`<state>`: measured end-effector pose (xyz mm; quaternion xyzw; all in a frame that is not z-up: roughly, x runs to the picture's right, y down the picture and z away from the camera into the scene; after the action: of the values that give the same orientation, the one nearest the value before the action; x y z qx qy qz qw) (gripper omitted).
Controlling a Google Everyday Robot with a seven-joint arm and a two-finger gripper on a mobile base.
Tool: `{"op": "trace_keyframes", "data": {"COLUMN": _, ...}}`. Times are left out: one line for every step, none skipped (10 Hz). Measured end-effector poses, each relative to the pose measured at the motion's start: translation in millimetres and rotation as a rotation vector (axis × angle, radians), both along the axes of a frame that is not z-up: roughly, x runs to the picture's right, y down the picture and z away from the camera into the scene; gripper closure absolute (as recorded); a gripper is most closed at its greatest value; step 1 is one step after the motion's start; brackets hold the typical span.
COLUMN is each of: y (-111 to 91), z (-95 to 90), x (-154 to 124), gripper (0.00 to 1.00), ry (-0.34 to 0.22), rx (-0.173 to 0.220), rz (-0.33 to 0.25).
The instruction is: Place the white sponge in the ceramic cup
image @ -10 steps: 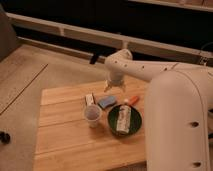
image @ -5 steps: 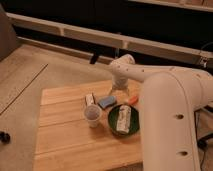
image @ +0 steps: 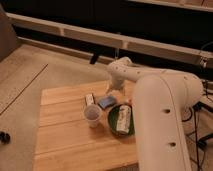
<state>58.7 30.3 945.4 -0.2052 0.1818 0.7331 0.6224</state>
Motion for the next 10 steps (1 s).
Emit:
{"op": "trace_keyframes", "data": {"y": 0, "z": 4.5, "x": -5, "gripper": 0.35, "ry": -0.012, "rx": 0.006, "rz": 0.013}}
{"op": "trace_keyframes", "data": {"y": 2, "z": 7.1, "x": -9, "gripper": 0.35, "ry": -0.021, "rx": 0.005, "rz": 0.024}}
{"op": "trace_keyframes", "data": {"y": 7, "z": 10.8, "x": -13, "gripper": 0.35, "ry": -0.032, "rx": -0.002, "rz": 0.037}}
{"op": "trace_keyframes", "data": {"y": 12, "z": 12.9, "x": -19, "gripper": 0.35, "ry": -0.042, "rx": -0.009, "rz": 0.042}}
{"op": "trace_keyframes", "data": {"y": 18, "z": 15.2, "x": -23, "gripper": 0.35, "ry": -0.050, "rx": -0.022, "rz": 0.042}}
{"op": "trace_keyframes", "data": {"y": 25, "z": 17.4, "x": -26, "gripper": 0.35, "ry": -0.057, "rx": -0.037, "rz": 0.039}}
{"op": "trace_keyframes", "data": {"y": 32, "z": 20.5, "x": -31, "gripper": 0.35, "ry": -0.065, "rx": -0.056, "rz": 0.033}}
{"op": "trace_keyframes", "data": {"y": 37, "z": 22.8, "x": -33, "gripper": 0.35, "ry": -0.068, "rx": -0.068, "rz": 0.030}}
{"op": "trace_keyframes", "data": {"y": 39, "z": 24.8, "x": -33, "gripper": 0.37, "ry": -0.071, "rx": -0.077, "rz": 0.027}}
{"op": "trace_keyframes", "data": {"y": 40, "z": 26.5, "x": -34, "gripper": 0.45, "ry": -0.082, "rx": -0.079, "rz": 0.019}}
